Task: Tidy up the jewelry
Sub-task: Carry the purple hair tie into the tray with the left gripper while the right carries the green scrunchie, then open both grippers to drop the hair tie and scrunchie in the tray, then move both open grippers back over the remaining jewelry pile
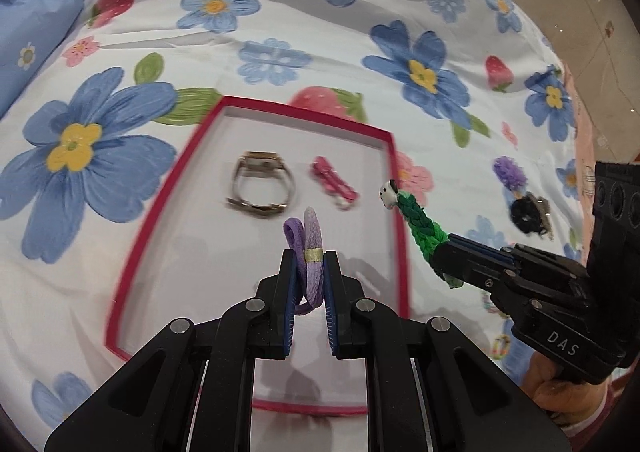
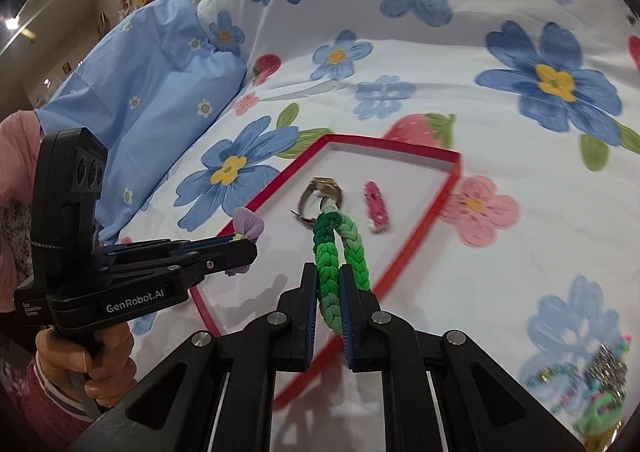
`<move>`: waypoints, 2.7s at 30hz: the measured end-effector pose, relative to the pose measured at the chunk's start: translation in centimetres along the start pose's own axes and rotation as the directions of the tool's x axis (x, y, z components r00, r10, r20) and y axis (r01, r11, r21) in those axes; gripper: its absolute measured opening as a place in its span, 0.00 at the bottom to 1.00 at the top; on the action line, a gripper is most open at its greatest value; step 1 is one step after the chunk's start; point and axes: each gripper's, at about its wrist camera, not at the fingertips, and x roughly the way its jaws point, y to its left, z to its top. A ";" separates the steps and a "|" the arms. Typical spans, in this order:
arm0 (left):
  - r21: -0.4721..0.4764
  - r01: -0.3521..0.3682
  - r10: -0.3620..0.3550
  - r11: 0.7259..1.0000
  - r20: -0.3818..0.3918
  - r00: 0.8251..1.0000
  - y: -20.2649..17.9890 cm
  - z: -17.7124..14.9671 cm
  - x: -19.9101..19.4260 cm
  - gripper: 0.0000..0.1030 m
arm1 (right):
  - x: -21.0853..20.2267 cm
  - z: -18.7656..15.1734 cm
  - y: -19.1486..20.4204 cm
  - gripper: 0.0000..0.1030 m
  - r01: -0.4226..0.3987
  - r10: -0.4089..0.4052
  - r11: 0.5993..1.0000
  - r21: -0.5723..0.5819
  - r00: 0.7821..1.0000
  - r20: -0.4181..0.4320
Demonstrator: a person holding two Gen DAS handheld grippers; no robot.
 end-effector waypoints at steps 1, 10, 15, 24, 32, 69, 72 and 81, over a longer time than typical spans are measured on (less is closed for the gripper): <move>-0.001 -0.007 0.007 1.000 -0.003 1.000 0.4 0.1 0.2 0.11 | 0.6 0.3 0.2 0.10 0.000 0.000 1.000 -0.003 1.000 -0.003; 0.014 -0.077 0.078 0.997 -0.050 0.996 2.7 1.3 3.5 0.11 | 5.4 1.6 0.5 0.10 0.069 -0.071 0.997 -0.039 0.996 -0.052; 0.019 -0.104 0.105 0.994 -0.079 0.991 3.5 1.3 5.2 0.11 | 8.0 1.4 0.4 0.10 0.102 -0.108 0.993 -0.065 0.989 -0.103; 0.014 -0.116 0.117 0.993 -0.109 0.987 3.9 0.8 6.5 0.12 | 9.6 0.8 0.3 0.13 0.083 -0.092 0.994 -0.067 0.985 -0.145; 0.014 -0.134 0.135 0.991 -0.104 0.985 3.9 0.9 6.4 0.17 | 9.4 0.9 0.4 0.17 0.044 -0.051 0.998 -0.050 0.988 -0.143; 0.026 0.105 -0.105 0.994 -0.007 0.994 -7.5 -2.9 -1.5 0.49 | -13.3 -6.2 -7.4 0.45 0.151 -0.192 0.962 0.226 0.966 0.173; 0.052 0.117 -0.117 0.992 -0.017 0.993 -8.9 -3.2 -1.4 0.49 | -15.0 -7.2 -8.4 0.46 0.180 -0.228 0.952 0.248 0.957 0.181; 0.121 0.144 -0.136 0.982 -0.065 0.989 -12.8 -3.9 0.2 0.49 | -18.4 -10.8 -11.5 0.46 0.243 -0.312 0.912 0.330 0.934 0.174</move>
